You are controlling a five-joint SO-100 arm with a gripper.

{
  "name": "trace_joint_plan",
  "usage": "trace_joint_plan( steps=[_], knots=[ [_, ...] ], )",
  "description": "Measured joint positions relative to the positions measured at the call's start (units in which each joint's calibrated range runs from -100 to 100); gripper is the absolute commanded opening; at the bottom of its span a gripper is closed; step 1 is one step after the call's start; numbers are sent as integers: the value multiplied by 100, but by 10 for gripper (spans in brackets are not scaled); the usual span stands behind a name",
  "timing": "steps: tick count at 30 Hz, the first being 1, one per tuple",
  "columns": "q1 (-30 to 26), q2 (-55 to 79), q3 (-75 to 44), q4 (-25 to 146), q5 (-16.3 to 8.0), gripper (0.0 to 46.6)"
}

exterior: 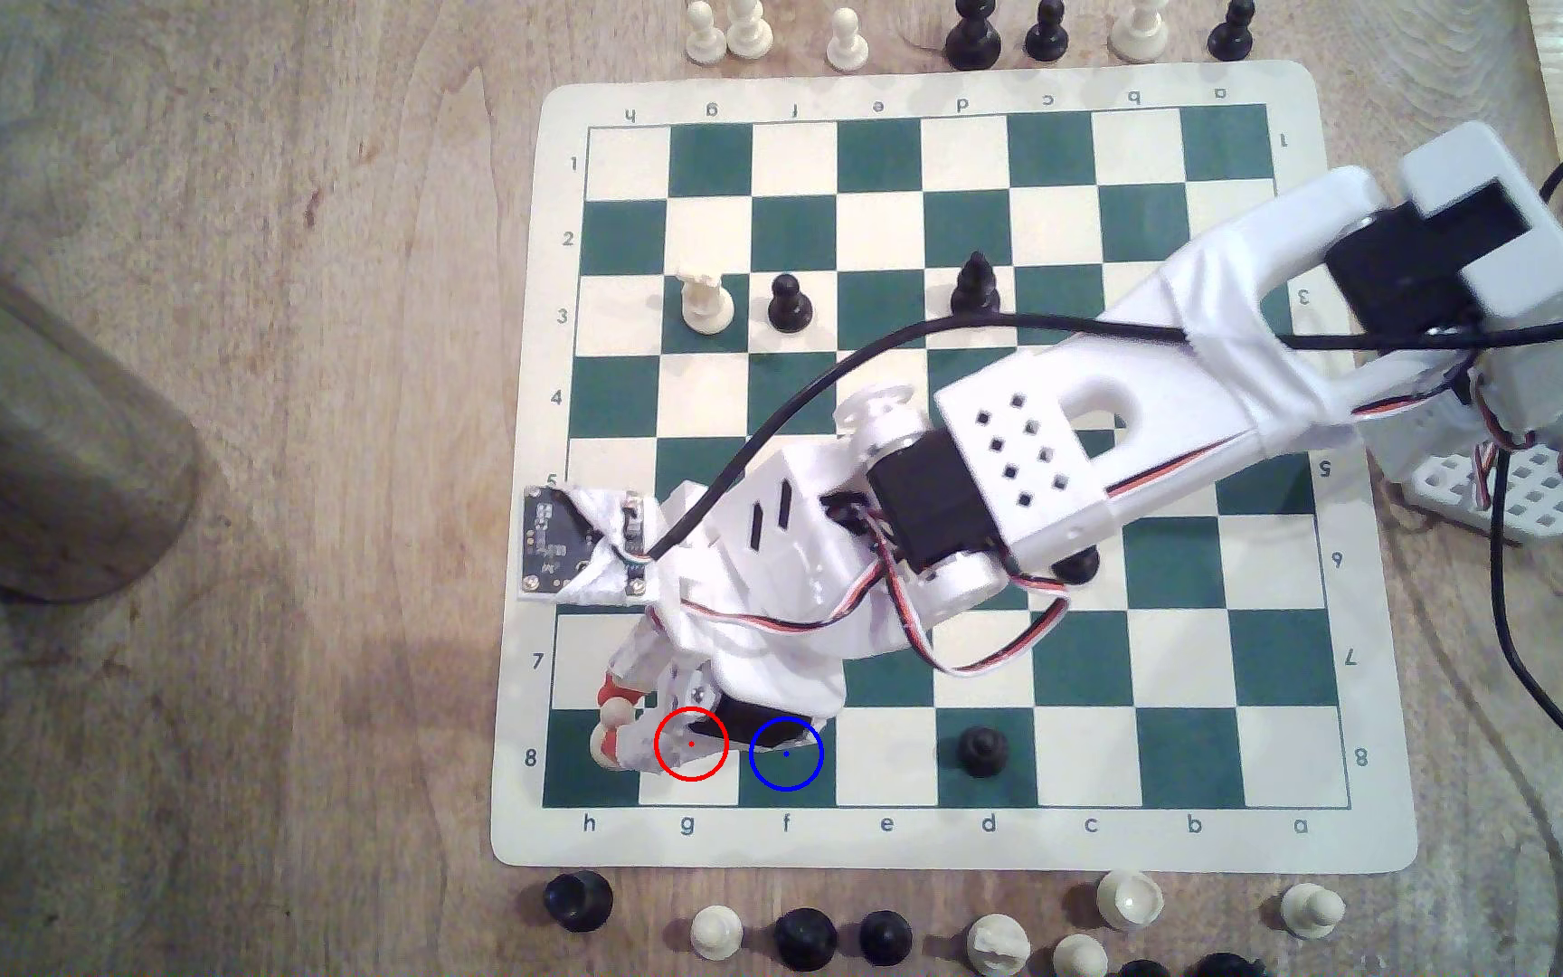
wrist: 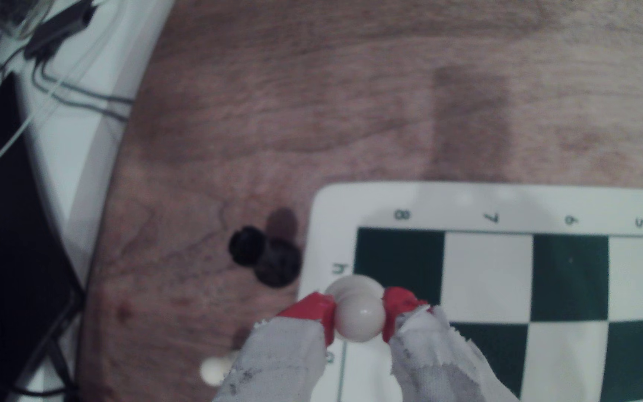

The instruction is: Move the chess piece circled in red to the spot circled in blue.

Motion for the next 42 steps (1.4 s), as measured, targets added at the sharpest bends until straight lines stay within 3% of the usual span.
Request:
trace_joint_plan(
  steps=[13,22,42],
  knots=[
    [-147,-302,642,-127,24,4],
    [-516,-494,1329,-151,220,4],
    [-509,-511,1780,-16,479,4]
  ],
)
